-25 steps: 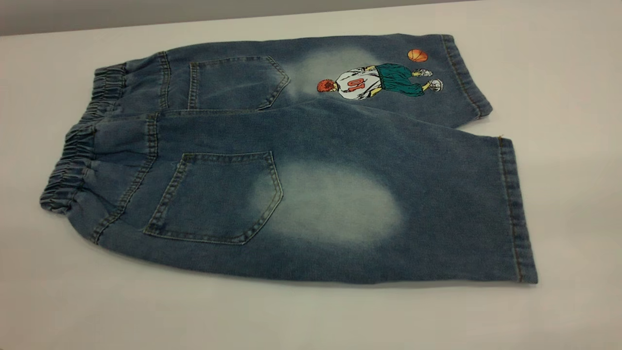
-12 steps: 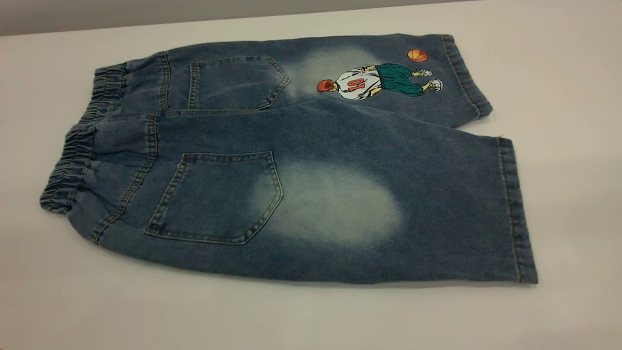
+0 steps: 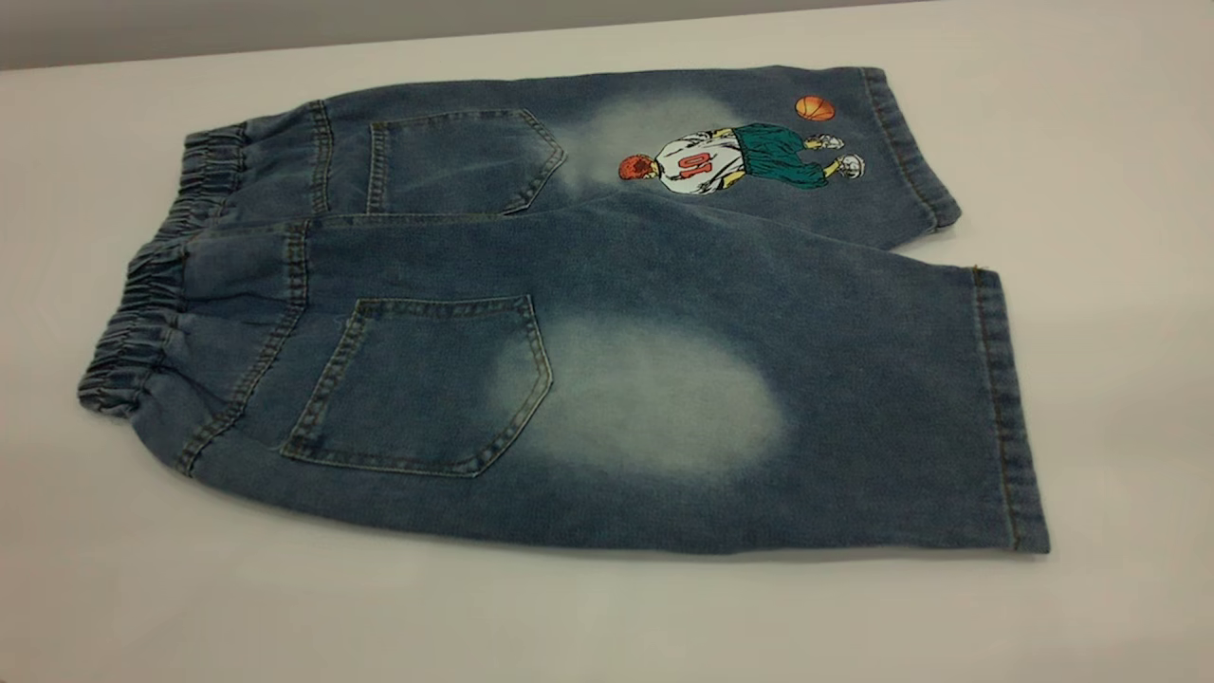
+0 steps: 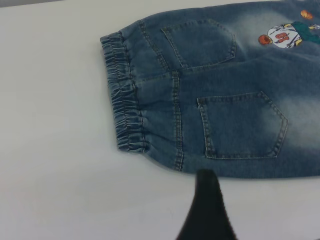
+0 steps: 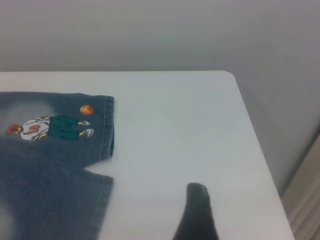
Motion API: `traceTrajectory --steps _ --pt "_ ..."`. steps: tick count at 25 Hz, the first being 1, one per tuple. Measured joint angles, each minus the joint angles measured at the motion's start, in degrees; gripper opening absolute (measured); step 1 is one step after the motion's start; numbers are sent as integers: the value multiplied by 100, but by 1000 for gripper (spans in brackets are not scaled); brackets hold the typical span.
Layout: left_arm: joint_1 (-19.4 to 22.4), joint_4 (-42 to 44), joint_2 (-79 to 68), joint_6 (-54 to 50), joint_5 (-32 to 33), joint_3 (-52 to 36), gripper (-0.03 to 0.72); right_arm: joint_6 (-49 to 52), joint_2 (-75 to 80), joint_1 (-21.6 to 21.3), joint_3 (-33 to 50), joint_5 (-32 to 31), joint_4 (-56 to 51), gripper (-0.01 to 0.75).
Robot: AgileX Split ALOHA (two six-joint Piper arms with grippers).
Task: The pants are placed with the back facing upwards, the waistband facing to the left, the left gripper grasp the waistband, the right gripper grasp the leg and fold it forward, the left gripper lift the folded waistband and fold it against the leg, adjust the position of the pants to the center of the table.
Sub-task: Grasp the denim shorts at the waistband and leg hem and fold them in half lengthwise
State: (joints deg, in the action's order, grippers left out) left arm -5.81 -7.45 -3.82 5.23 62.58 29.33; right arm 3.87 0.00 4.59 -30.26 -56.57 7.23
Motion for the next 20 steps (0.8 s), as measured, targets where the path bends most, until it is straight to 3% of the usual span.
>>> traceTrajectory --steps 20 --pt "0 -4 -139 -143 -203 41 485 -42 2 0 0 -152 -119 473"
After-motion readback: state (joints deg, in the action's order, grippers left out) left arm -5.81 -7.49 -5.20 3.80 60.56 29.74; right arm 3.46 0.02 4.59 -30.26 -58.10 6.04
